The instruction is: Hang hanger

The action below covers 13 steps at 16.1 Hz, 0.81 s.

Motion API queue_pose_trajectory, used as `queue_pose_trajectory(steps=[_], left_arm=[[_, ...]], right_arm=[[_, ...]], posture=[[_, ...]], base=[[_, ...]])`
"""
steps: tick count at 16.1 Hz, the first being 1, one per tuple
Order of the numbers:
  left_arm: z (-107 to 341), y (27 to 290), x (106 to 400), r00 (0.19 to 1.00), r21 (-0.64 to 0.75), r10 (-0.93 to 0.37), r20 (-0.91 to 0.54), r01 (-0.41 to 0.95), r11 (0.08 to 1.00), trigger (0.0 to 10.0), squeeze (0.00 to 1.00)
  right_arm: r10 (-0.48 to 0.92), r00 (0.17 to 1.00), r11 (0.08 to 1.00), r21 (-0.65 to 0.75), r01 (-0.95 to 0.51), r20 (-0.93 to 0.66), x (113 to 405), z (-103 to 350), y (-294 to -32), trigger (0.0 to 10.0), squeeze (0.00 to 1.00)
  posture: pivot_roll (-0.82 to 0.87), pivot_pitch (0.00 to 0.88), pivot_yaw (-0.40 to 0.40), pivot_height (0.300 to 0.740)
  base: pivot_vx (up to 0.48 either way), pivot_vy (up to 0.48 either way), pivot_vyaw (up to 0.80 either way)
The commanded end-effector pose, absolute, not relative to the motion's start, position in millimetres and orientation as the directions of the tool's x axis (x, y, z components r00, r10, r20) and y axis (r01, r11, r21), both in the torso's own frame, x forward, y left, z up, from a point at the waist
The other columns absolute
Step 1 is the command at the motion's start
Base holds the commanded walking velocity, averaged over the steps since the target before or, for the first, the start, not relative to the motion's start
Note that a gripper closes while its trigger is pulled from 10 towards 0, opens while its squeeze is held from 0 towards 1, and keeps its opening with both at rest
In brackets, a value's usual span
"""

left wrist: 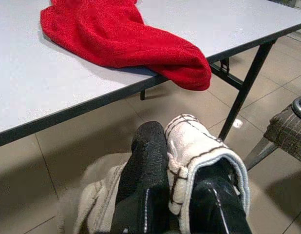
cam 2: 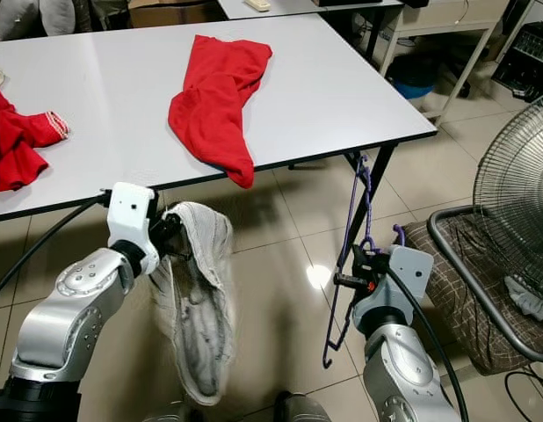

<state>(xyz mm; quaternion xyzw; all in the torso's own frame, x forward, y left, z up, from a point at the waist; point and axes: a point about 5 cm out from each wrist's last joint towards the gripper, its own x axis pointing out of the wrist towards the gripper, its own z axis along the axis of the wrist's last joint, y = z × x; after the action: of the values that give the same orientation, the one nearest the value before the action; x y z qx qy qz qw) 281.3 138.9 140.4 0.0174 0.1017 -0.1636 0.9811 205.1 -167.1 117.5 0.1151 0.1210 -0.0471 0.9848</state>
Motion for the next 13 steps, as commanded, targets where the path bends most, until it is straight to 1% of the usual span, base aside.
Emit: queue_pose_trajectory(steps=[1, 3, 6, 9, 10, 12, 13], left_arm=[[150.5, 138.3, 283.1, 0.934, 0.007, -0.320, -0.160, 0.325, 0.946, 10.0, 0.00], [150.4, 138.1, 283.2, 0.933, 0.009, -0.321, -0.162, 0.327, 0.945, 10.0, 0.00], [153.4, 134.9, 283.7, 0.927, 0.025, -0.350, -0.138, 0.356, 0.934, 10.0, 0.00], [162.8, 128.6, 287.1, 0.923, 0.004, -0.372, -0.098, 0.374, 0.928, 10.0, 0.00], [164.9, 128.4, 288.2, 0.924, 0.006, -0.371, -0.091, 0.373, 0.928, 10.0, 0.00], [172.3, 129.1, 294.7, 0.931, -0.015, -0.358, -0.065, 0.358, 0.934, 10.0, 0.00], [174.5, 128.8, 297.3, 0.933, -0.023, -0.355, -0.056, 0.355, 0.935, 10.0, 0.00]], right_arm=[[-0.071, 0.968, 0.972, 0.203, 0.122, -0.241, 206.3, 119.6, -168.9, 10.0, 0.00], [-0.073, 0.968, 0.972, 0.200, 0.123, -0.240, 205.9, 120.0, -169.4, 10.0, 0.00], [-0.055, 0.973, 0.985, 0.149, 0.090, -0.225, 207.1, 124.6, -170.4, 10.0, 0.00], [0.045, 0.976, 0.998, 0.052, -0.035, -0.211, 201.7, 138.4, -175.9, 10.0, 0.00], [0.076, 0.974, 0.997, 0.033, -0.071, -0.212, 200.0, 141.6, -177.3, 10.0, 0.00], [0.174, 0.968, 0.984, 0.007, -0.175, -0.180, 208.6, 155.4, -173.4, 10.0, 0.00], [0.187, 0.968, 0.982, 0.012, -0.188, -0.168, 212.0, 159.8, -171.5, 10.0, 0.00]], posture=[[-0.06, 0.093, 0.015, 0.740], [-0.06, 0.093, 0.015, 0.740], [-0.06, 0.092, 0.018, 0.740], [-0.07, 0.072, 0.009, 0.740], [-0.07, 0.067, 0.005, 0.740], [-0.09, 0.057, 0.006, 0.740], [-0.09, 0.057, 0.006, 0.740]], base=[[0.000, 0.000, 0.00], [0.000, 0.000, 0.00], [0.000, 0.000, 0.00], [0.000, 0.000, 0.00], [0.240, 0.000, 0.00], [0.247, 0.000, 0.00], [0.251, 0.000, 0.00]])
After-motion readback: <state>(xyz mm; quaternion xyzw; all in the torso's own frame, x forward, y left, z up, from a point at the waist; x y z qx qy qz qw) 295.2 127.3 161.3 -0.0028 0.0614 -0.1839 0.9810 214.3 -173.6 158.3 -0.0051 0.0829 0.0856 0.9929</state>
